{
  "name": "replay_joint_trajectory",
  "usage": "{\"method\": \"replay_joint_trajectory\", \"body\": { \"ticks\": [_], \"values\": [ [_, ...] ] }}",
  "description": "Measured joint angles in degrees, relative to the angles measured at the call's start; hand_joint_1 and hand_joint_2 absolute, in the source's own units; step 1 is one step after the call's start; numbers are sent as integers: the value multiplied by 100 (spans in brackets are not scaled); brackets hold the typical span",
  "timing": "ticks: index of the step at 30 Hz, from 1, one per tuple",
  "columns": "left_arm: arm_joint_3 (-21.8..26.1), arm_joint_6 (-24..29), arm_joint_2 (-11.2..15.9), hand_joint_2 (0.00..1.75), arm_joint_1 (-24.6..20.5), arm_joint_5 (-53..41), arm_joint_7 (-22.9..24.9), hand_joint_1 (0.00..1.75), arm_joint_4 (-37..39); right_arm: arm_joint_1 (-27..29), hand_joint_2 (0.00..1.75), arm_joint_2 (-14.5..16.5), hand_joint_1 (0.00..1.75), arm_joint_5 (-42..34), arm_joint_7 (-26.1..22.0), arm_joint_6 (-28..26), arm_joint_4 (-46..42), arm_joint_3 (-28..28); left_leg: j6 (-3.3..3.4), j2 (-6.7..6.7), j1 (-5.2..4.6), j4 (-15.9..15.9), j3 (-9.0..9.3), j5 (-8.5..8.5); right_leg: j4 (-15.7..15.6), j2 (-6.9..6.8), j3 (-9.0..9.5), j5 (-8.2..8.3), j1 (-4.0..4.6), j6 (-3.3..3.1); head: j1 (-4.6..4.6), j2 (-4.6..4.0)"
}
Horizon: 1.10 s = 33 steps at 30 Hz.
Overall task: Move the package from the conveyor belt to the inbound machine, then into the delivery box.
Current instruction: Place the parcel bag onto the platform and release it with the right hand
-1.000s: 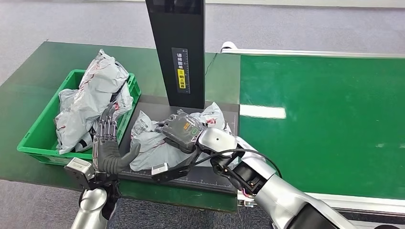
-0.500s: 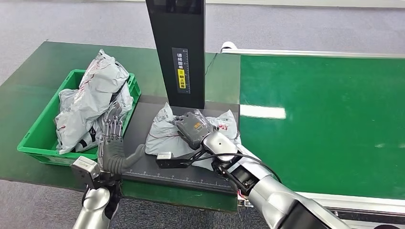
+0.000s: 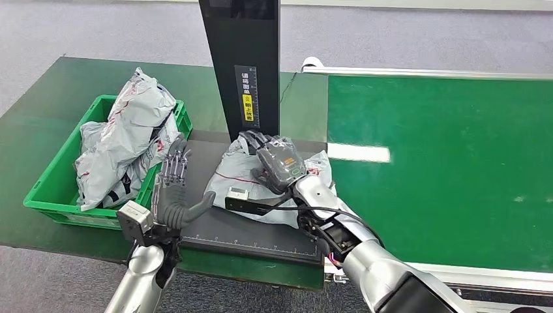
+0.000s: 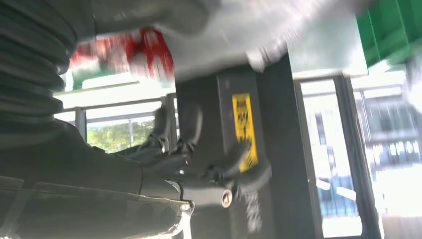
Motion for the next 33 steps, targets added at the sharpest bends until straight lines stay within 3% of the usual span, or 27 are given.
{"method": "replay_joint_trajectory", "body": {
  "ticks": [6,18,24,28,33],
  "values": [
    [-156,86,2,175,-194,184,-46,0,256,82,175,0,0,-747,-726,-285,-1,-625,0,0,0,0,0,0,0,0,0,0,0,0,0,0],
    [-340,247,76,175,-265,262,-16,0,424,352,175,-18,0,-2800,-2087,931,-383,-2193,0,0,0,0,0,0,0,0,0,0,0,0,0,0],
    [-347,224,239,175,-195,-141,197,0,494,1129,175,-207,0,-4046,-2374,1874,-1726,-2680,0,-4,0,-1,-1,-2,0,-1,0,-2,1,0,-1,0],
    [-353,205,327,175,-99,-625,469,0,521,1853,175,-460,0,-4414,-2370,2071,-2882,-2837,0,-3,0,-1,-3,-4,-2,-1,-3,-2,0,1,0,0],
    [-531,367,385,175,-296,-1907,993,0,781,2478,175,-641,0,-4521,-2310,2181,-3870,-3122,0,-3,-1,-1,0,-4,-4,-1,-1,-1,-2,1,-1,0]
  ]
}}
